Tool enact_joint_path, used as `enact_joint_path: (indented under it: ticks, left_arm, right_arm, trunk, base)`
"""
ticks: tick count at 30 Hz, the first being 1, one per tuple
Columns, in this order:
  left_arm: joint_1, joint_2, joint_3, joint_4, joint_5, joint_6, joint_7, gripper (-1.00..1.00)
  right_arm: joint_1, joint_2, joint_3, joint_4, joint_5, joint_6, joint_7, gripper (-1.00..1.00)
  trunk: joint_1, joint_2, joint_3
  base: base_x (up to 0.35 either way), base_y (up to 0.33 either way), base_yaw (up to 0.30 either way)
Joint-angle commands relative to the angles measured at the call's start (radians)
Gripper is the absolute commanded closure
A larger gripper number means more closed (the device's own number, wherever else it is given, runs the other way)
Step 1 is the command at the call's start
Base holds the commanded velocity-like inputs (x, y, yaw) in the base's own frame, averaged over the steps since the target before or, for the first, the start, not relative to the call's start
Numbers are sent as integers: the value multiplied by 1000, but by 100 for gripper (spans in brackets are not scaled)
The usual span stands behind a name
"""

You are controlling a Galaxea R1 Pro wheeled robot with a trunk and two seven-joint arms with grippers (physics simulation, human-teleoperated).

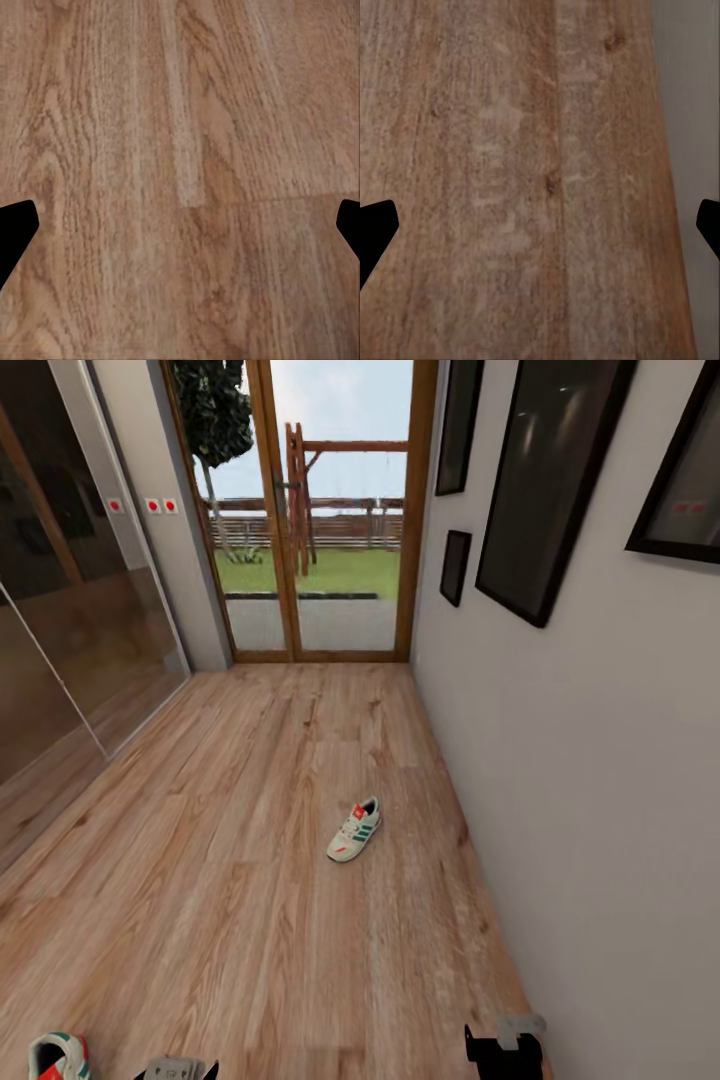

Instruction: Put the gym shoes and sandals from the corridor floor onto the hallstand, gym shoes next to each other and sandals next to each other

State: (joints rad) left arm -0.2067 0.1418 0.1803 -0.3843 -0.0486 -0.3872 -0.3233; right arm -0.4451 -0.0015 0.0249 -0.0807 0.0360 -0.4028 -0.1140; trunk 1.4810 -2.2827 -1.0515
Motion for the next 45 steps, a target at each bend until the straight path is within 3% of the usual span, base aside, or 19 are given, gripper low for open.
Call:
enact_joint_path:
  ticks: [1, 13, 33, 45]
  left_arm:
    - [-1, -1, 8, 1, -5, -2, -8, -100]
    - [-2, -1, 8, 1, -4, -2, -7, -100]
    - [-1, -2, 8, 1, -4, -2, -7, -100]
    - [-2, -2, 8, 1, -4, -3, -7, -100]
  right_arm:
    - [0, 0, 3, 1, 4, -2, -6, -100]
    - [0, 1, 3, 1, 4, -2, -6, -100]
    - [-1, 2, 3, 1, 4, -2, -6, -100]
    - [0, 2, 3, 1, 4, -2, -6, -100]
  trunk:
    - [0, 0, -1]
    - [0, 0, -1]
    - [0, 0, -1]
    - [0, 0, -1]
  base:
    - [189, 52, 0]
    - [76, 8, 0]
    - [304, 0, 0]
    - [167, 0, 0]
